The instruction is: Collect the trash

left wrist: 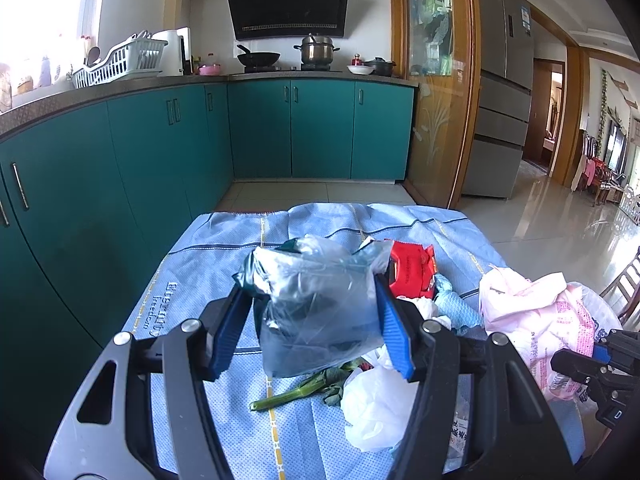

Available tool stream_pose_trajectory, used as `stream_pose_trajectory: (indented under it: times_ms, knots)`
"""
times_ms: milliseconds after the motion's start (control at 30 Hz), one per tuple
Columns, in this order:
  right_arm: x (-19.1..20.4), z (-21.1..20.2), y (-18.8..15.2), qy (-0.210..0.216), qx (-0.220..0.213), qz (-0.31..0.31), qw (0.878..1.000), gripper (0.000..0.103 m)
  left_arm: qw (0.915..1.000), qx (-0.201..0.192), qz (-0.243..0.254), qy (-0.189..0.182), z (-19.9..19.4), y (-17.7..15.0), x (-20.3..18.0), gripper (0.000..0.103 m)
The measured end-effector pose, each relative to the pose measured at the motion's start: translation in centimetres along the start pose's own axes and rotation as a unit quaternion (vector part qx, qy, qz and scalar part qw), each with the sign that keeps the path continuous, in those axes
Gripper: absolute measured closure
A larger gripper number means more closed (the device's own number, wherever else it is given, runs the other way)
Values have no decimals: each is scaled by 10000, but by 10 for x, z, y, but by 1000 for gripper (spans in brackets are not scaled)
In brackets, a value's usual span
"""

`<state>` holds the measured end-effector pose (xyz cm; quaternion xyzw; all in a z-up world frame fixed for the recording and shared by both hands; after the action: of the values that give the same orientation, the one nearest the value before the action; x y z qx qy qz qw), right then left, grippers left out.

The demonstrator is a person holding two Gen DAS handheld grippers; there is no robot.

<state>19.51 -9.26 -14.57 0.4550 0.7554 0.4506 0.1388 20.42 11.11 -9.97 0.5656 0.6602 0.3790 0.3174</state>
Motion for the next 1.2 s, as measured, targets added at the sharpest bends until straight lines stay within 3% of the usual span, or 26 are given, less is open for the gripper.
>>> stream_pose_trajectory:
  times_ms: [500,800,1200]
  knots:
    - [-2,-9,4,224,-256,122,9993,85,10000,-16,27,1,-1,-1,-1,42]
    - [-20,-43,13,203,-945,329,9948,85,9995,-235,22,-217,-17,5,-8,42]
    - [-99,-92,-7,-1038,-1225,1020,9817,85,9966,-306,372,-671,-28,5,-55,42]
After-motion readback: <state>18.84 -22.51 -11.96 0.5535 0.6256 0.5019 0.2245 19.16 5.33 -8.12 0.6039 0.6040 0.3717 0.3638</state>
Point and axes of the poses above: each gripper's, at about its wrist camera, not at the fingertips, and z roughly the way its jaws point, x to its left, y to its top, the point moved 5 cm from there along z, roughly the way its jaws point, and after that the axes turned 1 degree about y, right-handed, at the moved point
